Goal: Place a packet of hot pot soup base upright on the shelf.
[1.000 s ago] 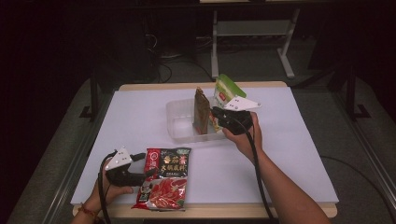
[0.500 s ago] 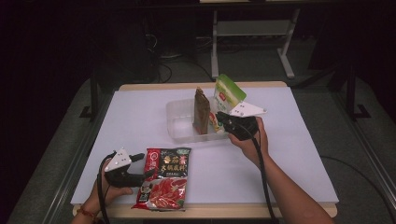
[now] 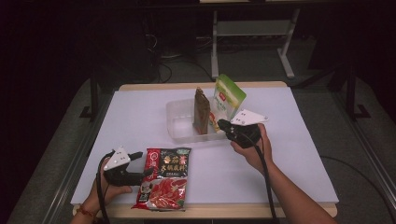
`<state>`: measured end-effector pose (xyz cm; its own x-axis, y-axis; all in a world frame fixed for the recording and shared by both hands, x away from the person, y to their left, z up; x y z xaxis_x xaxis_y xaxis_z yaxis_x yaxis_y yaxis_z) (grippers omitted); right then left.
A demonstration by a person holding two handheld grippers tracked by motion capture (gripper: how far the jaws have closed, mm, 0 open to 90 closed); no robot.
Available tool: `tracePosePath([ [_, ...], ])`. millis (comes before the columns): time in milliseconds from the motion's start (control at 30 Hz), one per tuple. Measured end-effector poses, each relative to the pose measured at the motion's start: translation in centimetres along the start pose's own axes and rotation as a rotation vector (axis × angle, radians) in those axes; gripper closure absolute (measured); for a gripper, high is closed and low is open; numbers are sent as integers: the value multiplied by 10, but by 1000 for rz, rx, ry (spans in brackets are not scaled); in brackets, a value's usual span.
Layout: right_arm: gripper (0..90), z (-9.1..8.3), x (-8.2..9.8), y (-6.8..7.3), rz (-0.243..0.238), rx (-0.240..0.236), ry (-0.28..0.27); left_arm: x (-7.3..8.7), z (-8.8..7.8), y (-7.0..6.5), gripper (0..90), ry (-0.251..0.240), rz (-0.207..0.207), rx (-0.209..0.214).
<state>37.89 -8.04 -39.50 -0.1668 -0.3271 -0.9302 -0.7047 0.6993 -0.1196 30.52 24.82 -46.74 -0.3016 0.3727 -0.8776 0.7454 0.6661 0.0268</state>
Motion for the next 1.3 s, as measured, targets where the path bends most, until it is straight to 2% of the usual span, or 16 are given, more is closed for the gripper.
tracePosePath([
  [133,825,-3,9,5,-7,-9,25,4,0,5,238,22,-14,-14],
  [333,804,-3,33,16,-3,-51,82,12,5,9,213,83,-77,-11],
  [400,793,-1,40,21,-7,-66,98,13,6,9,208,91,-91,4],
  [567,765,1,52,30,-9,-101,131,18,10,6,169,126,-196,90],
  [667,742,2,55,34,-6,-117,138,19,13,4,168,140,-239,118],
  [867,680,6,62,40,34,-176,166,18,15,0,174,144,-239,132],
  [933,651,8,66,43,46,-203,186,17,16,-2,183,148,-253,135],
  [1000,620,10,69,48,49,-234,211,16,15,-6,273,147,-264,177],
  [1067,594,12,71,54,51,-264,228,16,16,-9,282,153,-254,178],
  [1133,571,14,71,61,51,-300,237,15,17,-11,287,151,-272,183],
  [1300,531,17,74,69,60,-361,263,11,23,-17,303,154,-277,186],
])
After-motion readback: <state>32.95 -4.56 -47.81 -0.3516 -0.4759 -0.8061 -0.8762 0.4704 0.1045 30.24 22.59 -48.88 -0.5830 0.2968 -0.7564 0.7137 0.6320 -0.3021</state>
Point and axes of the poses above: each handheld gripper's, and its own axes: z roughly forward along the jaws, x roughly out of its underside, y roughly to its left, the point moved 6 cm from there along z, roughly forward along the jaws, and after that the axes turned 4 degrees about -y, right-handed, at the moved point
